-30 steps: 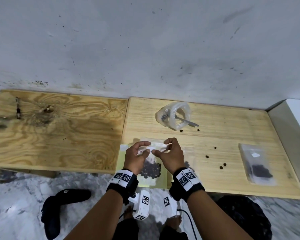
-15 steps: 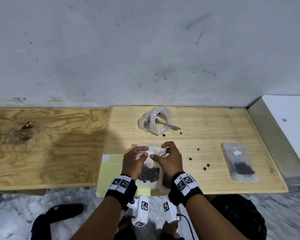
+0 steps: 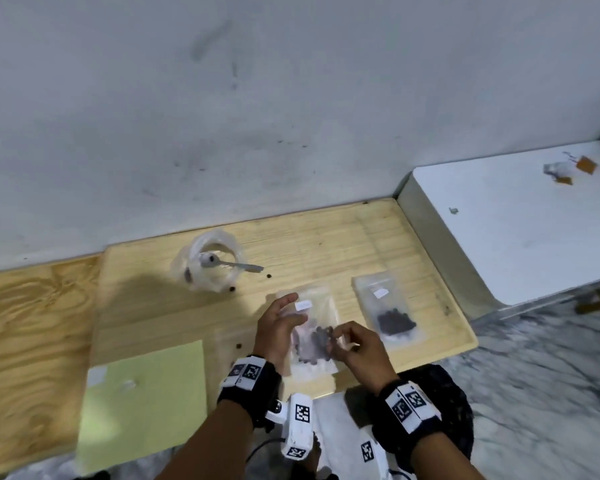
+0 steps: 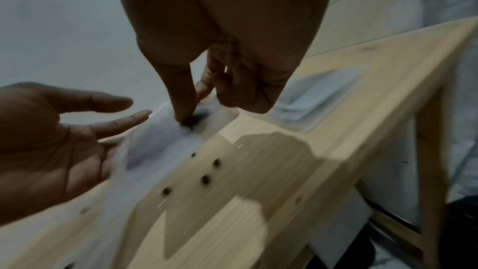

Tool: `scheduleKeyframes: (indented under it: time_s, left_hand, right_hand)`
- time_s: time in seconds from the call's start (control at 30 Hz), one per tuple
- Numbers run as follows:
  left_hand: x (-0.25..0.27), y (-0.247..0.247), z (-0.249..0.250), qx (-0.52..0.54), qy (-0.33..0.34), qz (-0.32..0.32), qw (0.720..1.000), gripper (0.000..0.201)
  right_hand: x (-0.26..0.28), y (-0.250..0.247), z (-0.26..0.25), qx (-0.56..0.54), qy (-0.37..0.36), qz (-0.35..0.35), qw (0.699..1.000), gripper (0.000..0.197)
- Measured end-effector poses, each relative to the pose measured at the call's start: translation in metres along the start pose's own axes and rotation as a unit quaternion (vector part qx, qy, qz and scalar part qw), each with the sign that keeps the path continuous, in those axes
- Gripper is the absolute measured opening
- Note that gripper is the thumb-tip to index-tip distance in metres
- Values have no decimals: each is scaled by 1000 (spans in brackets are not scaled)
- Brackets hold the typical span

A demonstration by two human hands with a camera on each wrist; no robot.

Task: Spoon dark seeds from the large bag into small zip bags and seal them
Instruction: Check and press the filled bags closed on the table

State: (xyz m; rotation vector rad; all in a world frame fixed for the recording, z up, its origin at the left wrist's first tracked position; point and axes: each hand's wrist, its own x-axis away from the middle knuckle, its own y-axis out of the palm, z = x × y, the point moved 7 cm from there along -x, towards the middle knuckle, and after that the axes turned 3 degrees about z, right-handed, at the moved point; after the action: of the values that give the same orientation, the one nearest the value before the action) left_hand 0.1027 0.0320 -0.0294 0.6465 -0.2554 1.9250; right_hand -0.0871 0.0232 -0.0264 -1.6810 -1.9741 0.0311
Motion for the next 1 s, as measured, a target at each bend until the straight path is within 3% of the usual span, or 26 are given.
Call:
scheduleKeyframes:
  time_s: [0.2,0.47,0.57,0.7,0.8,0.93,1.0]
  left_hand:
    - [2,98,-35,-74,-29,-39,996,38]
    - [-13,160,-61,-166,-90,-124,974,49]
    - [-12,159,-59,-173,-92,-131,972,51]
    - [-5,133,-39,-164,-38,-109,980,40]
    - [5,92,-27,-124,-18,-77,989,28]
    - [15,9,-20,-136,27,-5,990,14]
    - [19,-35,-24,-175,37,46,983,12]
  right_hand:
    - [-37,-96,38,67,71,129,987,24]
    - [-59,-128,55,255,93,138,953,32]
    - [-53,-125,48,264,70,161,949,31]
    - [-34,-106,20,189,-60,231,952,21]
    - [-21,-59,8,142,-101,168,970,17]
    - [0,29,10,139,-56,-5,989,10]
    - [10,64,14,159,-21,-73,984,17]
